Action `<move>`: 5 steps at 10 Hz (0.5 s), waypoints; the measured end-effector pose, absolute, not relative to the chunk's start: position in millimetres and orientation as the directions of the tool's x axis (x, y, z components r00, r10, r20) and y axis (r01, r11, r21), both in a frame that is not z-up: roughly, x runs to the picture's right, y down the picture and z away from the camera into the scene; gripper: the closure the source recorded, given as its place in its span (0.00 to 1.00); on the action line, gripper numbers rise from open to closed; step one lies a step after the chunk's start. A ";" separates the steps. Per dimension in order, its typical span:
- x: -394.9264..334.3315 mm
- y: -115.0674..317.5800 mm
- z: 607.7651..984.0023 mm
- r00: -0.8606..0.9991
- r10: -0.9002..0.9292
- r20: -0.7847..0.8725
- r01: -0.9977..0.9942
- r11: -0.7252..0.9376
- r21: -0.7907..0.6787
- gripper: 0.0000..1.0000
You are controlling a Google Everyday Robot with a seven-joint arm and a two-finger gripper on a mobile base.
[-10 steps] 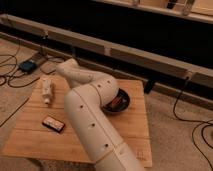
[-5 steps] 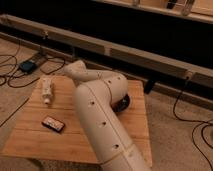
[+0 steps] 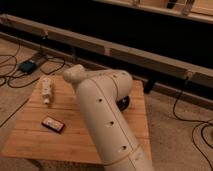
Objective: Wipe the white sponge on the table
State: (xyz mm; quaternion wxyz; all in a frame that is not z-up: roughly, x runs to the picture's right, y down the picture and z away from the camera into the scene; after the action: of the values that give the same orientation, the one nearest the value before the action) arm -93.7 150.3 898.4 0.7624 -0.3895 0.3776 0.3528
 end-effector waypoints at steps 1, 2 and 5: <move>-98.7 153.6 891.1 0.487 0.236 -0.841 -0.819 0.458 -0.345 1.00; -103.5 156.2 884.6 0.504 0.230 -0.832 -0.808 0.465 -0.361 1.00; -114.6 166.6 867.9 0.549 0.202 -0.811 -0.773 0.490 -0.402 1.00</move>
State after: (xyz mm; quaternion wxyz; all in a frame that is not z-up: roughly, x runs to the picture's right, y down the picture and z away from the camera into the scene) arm -114.6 166.6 867.9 0.7851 -0.3979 0.3588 0.3107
